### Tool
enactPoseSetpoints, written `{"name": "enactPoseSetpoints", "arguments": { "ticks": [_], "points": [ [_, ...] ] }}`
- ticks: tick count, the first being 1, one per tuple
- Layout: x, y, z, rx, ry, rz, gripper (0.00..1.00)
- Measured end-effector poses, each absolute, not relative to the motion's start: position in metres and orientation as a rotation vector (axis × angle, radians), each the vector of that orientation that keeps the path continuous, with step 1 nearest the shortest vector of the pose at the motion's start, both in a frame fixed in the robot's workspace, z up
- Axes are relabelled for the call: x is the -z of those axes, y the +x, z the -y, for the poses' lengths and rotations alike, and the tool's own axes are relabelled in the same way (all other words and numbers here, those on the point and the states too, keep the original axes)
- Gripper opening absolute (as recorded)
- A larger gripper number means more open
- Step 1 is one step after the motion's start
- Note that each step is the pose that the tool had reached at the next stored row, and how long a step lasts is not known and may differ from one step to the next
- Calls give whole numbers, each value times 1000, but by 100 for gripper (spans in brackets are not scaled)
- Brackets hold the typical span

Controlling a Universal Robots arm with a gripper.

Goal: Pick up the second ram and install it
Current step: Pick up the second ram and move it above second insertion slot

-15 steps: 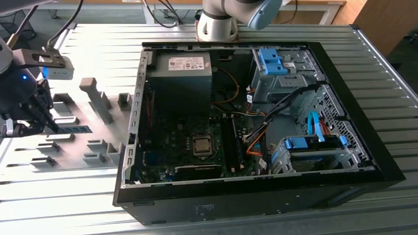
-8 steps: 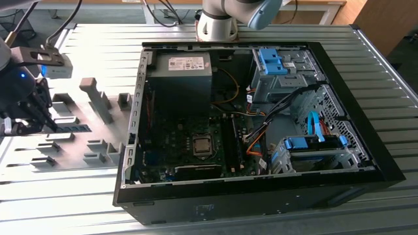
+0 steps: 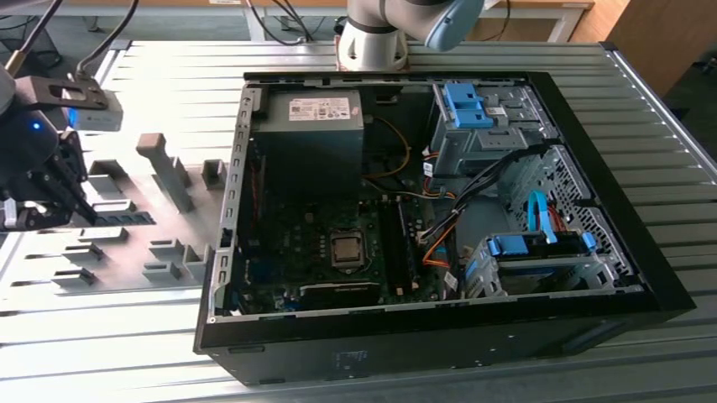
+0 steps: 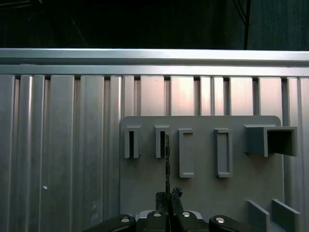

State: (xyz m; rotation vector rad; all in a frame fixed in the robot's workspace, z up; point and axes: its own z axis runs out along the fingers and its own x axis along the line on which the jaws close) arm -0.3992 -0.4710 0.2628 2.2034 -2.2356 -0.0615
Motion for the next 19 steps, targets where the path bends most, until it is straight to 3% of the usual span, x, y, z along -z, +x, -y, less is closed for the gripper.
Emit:
{"name": "enactPoseSetpoints", "arguments": {
  "ticks": [19],
  "points": [
    [-271,-399,471,61,2203,2235,14]
  ]
}}
